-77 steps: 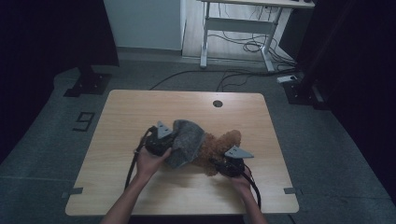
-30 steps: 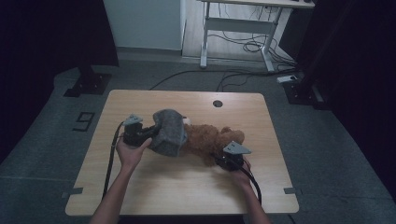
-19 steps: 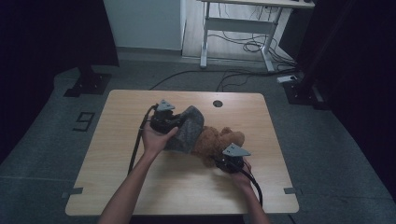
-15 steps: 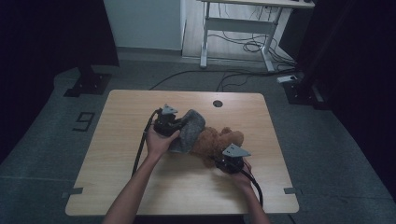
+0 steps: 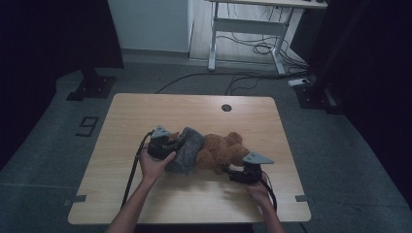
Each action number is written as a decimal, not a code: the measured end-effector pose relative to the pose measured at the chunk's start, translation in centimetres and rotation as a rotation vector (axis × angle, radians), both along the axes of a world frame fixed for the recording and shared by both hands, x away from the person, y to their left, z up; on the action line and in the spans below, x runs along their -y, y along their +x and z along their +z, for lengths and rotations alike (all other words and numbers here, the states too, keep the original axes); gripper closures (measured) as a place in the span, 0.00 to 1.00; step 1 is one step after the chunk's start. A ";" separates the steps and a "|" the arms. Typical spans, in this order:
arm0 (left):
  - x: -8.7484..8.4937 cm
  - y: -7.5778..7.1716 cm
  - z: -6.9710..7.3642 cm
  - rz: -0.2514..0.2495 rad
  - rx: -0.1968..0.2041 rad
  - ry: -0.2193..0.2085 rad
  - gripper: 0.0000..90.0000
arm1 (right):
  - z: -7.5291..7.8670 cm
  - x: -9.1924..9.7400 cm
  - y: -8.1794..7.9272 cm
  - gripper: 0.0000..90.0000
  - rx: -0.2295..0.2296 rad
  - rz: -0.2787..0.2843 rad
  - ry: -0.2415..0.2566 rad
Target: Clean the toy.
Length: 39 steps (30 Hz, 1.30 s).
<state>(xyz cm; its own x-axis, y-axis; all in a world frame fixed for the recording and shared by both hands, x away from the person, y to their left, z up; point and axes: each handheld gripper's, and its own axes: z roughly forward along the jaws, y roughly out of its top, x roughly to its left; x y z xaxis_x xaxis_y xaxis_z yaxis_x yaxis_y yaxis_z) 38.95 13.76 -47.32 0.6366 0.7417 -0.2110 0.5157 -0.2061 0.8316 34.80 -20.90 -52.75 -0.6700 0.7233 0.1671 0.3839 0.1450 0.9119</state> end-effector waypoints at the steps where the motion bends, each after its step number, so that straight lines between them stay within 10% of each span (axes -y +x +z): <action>1: 0.0 -0.3 -0.2 -0.007 -0.007 -0.006 0.93 | 0.3 0.5 -0.1 0.30 0.007 -0.004 0.024; 9: 0.0 -2.3 -1.3 -0.025 0.007 -0.012 0.93 | 3.1 1.6 -0.8 0.26 0.031 0.014 0.065; 14: 0.1 -2.7 -1.3 -0.027 0.012 -0.002 0.93 | 1.0 -0.4 0.0 0.39 -0.062 0.090 -0.017; 20: 0.8 -2.6 0.0 -0.019 0.028 0.017 0.93 | 0.1 -1.3 0.1 0.59 -0.074 0.103 -0.026; 31: 10.4 -1.3 4.7 -0.171 0.077 0.035 0.93 | -0.3 -1.7 -0.2 0.63 -0.039 0.088 -0.060; 37: 14.8 -0.7 1.2 -0.202 0.043 0.146 0.92 | -0.3 -1.7 -0.3 0.63 -0.033 0.075 -0.069; 39: 14.3 -0.6 0.4 -0.201 0.041 0.117 0.93 | -0.5 -1.6 -0.3 0.63 -0.043 0.067 -0.094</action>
<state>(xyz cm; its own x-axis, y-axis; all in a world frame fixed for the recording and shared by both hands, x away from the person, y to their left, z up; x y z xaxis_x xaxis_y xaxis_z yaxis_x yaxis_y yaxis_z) 38.35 -0.56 -46.96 0.7800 0.6174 -0.1023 0.4213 -0.3972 0.8153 34.53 -19.28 -53.28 -0.7110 0.6911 0.1300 0.4088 0.2558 0.8760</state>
